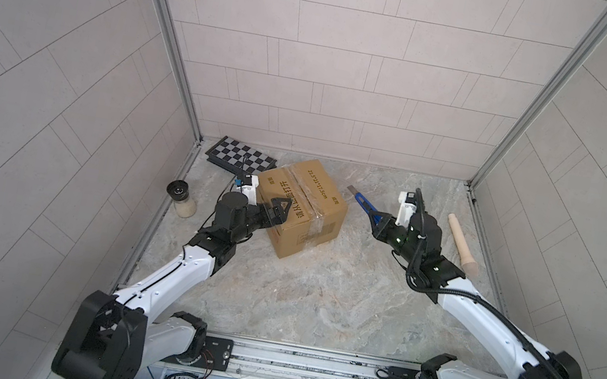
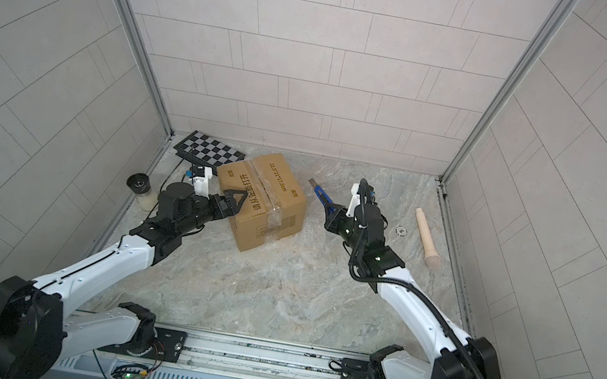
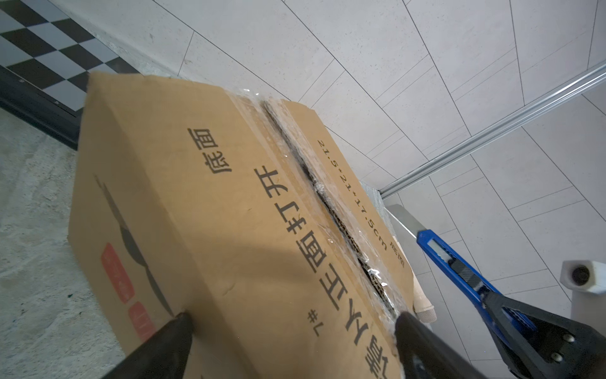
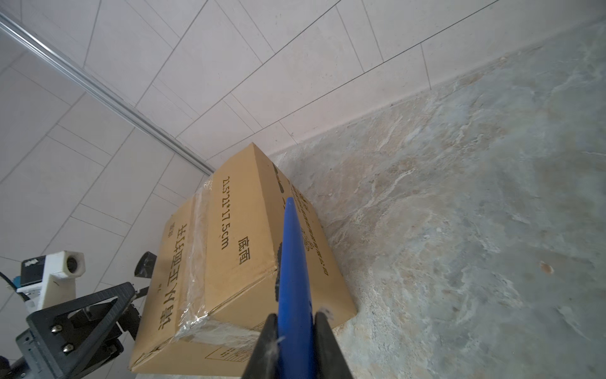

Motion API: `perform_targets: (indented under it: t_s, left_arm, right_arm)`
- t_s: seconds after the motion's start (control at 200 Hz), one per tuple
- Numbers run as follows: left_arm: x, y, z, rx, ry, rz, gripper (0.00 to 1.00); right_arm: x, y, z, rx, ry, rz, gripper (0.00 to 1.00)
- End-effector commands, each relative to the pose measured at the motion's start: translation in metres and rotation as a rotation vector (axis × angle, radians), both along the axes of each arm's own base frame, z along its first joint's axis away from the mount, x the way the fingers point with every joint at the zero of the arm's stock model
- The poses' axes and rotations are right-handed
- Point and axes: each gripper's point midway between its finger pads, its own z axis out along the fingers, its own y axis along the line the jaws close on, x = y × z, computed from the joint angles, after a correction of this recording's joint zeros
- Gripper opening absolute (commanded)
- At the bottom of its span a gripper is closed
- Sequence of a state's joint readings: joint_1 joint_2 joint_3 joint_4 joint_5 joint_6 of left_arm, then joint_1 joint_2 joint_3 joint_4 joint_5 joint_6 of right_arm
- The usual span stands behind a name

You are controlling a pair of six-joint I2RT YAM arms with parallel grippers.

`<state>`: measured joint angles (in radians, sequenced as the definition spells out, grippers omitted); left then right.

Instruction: Unpack the express box

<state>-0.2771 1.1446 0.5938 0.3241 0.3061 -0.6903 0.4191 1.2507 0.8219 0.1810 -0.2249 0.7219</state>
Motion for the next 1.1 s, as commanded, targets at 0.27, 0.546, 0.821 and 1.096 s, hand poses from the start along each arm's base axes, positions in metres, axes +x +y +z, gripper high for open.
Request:
perform_targets:
  t_s: [0.27, 0.546, 0.821, 1.096]
  left_arm:
    - [-0.002, -0.012, -0.001, -0.098, -0.016, -0.038, 1.0]
    - [-0.023, -0.019, -0.001, -0.133, -0.009, -0.054, 1.0]
    - [-0.058, -0.028, -0.003, -0.159, 0.007, -0.071, 1.0]
    - [-0.087, -0.027, -0.027, -0.191, 0.063, -0.063, 1.0]
  right_arm:
    - [0.014, 0.047, -0.005, -0.009, -0.007, 0.214, 0.0]
    - [-0.015, 0.046, -0.001, 0.031, 0.009, 0.224, 0.0]
    - [-0.045, 0.035, -0.001, 0.097, 0.033, 0.181, 0.0]
    - [-0.075, 0.015, -0.012, 0.116, 0.078, 0.126, 0.0]
